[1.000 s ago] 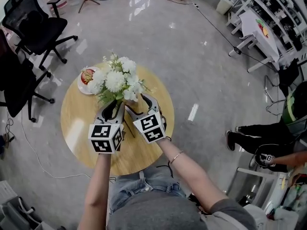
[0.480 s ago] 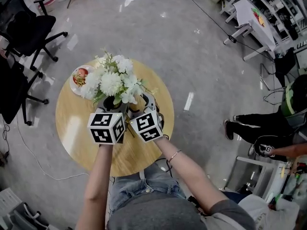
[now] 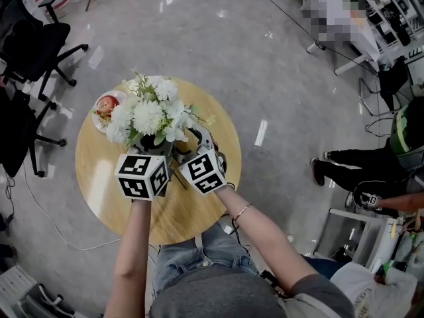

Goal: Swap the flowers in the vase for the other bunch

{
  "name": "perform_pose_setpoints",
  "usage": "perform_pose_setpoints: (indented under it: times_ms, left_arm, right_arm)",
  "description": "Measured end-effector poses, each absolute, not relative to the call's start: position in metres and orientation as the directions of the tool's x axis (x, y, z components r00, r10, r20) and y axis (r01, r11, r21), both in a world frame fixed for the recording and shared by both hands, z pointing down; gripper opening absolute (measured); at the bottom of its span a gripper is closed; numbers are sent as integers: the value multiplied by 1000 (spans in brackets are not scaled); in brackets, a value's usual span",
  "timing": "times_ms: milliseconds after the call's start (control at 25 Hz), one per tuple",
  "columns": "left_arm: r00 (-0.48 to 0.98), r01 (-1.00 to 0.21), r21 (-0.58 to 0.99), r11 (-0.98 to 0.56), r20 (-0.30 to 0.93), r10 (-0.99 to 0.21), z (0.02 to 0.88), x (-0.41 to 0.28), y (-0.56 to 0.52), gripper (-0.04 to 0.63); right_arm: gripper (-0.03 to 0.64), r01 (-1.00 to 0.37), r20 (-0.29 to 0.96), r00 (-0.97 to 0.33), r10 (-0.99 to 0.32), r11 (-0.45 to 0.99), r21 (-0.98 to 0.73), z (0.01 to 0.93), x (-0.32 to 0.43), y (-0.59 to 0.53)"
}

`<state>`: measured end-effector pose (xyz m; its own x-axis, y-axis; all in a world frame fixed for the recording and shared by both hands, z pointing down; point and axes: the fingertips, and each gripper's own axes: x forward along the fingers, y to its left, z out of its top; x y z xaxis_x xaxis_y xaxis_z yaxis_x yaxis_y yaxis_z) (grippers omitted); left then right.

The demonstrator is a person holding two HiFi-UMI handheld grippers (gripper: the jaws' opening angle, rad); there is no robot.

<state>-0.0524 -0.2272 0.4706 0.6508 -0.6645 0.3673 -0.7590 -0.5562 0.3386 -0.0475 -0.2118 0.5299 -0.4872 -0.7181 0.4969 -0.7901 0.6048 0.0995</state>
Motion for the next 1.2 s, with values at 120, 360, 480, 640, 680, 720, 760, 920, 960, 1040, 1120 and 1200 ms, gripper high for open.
perform_pose_setpoints:
  times_ms: [120, 360, 480, 640, 680, 720, 760, 920, 960, 1040, 1120, 1200]
  left_arm:
    - [655, -755, 320, -572, 363, -663, 467, -50, -227, 128]
    - [666, -746, 309, -590, 359, -655, 467, -53, -230, 112]
    - [670, -742, 307, -596, 356, -652, 466, -52, -231, 104]
    - [668, -744, 305, -594, 344, -660, 462, -51, -231, 90]
    - [664, -747, 302, -592, 341, -665, 460, -50, -231, 84]
    - [660, -751, 299, -588, 338, -671, 458, -49, -230, 76]
    - [655, -756, 294, -585, 336, -677, 456, -49, -229, 67]
    - [639, -769, 274, -577, 331, -694, 449, -51, -230, 43]
    - [635, -772, 266, -577, 329, -699, 446, -52, -231, 40]
    - [630, -777, 246, -580, 325, -706, 440, -52, -230, 35]
    - [625, -780, 224, -584, 323, -711, 434, -52, -229, 32]
    - [619, -784, 205, -586, 321, -716, 427, -52, -228, 31]
  right_arm:
    - [300, -782, 497, -491, -715, 613, 110, 530, -47, -213]
    - [253, -775, 494, -489, -719, 618, 133, 534, -50, -217]
    - [252, -771, 489, -496, -718, 623, 132, 535, -49, -217]
    - [247, -777, 483, -497, -721, 618, 123, 536, -46, -215]
    - [247, -777, 482, -497, -721, 617, 121, 535, -44, -214]
    - [245, -778, 483, -498, -721, 617, 120, 535, -43, -213]
    - [245, -778, 483, -498, -720, 617, 119, 534, -41, -212]
    - [245, -778, 485, -497, -720, 617, 119, 534, -40, -212]
    - [245, -777, 485, -497, -719, 618, 119, 535, -40, -212]
    - [245, -776, 487, -498, -717, 619, 119, 535, -40, -212]
    - [245, -775, 489, -499, -716, 621, 118, 536, -40, -211]
    - [245, -774, 489, -500, -715, 622, 118, 536, -40, -211]
